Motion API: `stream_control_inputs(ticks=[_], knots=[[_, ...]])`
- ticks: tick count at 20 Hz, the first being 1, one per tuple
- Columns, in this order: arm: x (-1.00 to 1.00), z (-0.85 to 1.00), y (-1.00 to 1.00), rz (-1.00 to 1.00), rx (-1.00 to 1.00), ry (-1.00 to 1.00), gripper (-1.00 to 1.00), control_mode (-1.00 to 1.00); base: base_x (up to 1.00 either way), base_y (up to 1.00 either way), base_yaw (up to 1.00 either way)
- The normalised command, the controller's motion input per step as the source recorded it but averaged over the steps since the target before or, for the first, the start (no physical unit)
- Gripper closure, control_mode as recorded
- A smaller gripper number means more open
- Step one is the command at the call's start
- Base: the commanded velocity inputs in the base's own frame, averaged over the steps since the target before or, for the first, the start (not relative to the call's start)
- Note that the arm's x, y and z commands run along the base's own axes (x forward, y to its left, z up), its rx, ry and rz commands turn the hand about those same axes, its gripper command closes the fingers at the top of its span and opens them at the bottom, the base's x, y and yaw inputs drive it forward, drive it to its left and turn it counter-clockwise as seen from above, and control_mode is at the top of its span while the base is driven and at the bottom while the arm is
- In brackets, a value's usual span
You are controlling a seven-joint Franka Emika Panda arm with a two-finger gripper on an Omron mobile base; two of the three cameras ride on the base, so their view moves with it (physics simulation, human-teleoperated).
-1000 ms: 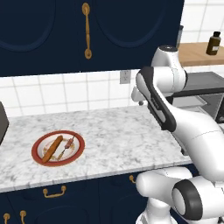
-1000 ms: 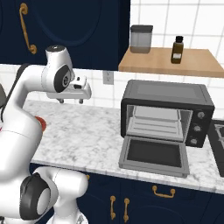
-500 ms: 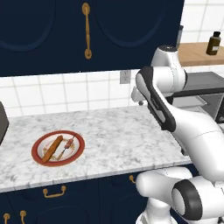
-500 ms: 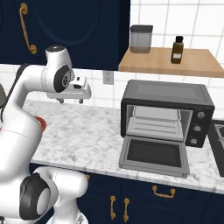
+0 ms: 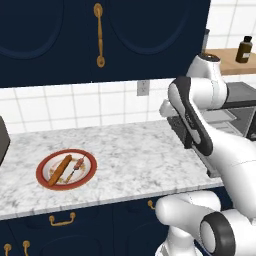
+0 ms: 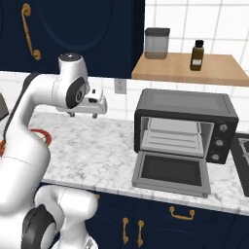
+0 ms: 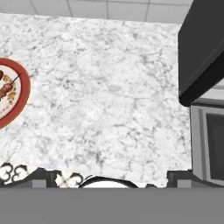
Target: Pick up the kebab skewer and baguette bread, and place them inside the toaster oven. Close the toaster oven door and start by setting the timer.
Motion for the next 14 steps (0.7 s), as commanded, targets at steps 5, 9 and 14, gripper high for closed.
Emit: stream_control_inputs(ticks=[5, 9, 14], knots=[[-0.63, -0.15, -1.00, 0.26, 0.20, -0.68, -1.00, -1.00, 0.00, 0.00, 0.00], [-0.20, -0.37, -1.00, 0.24, 0.17, -0.56, -1.00, -1.00, 0.00, 0.00, 0.00], [-0.02, -0.40, -1.00, 0.17, 0.18, -0.44, -1.00, -1.00, 0.00, 0.00, 0.00]])
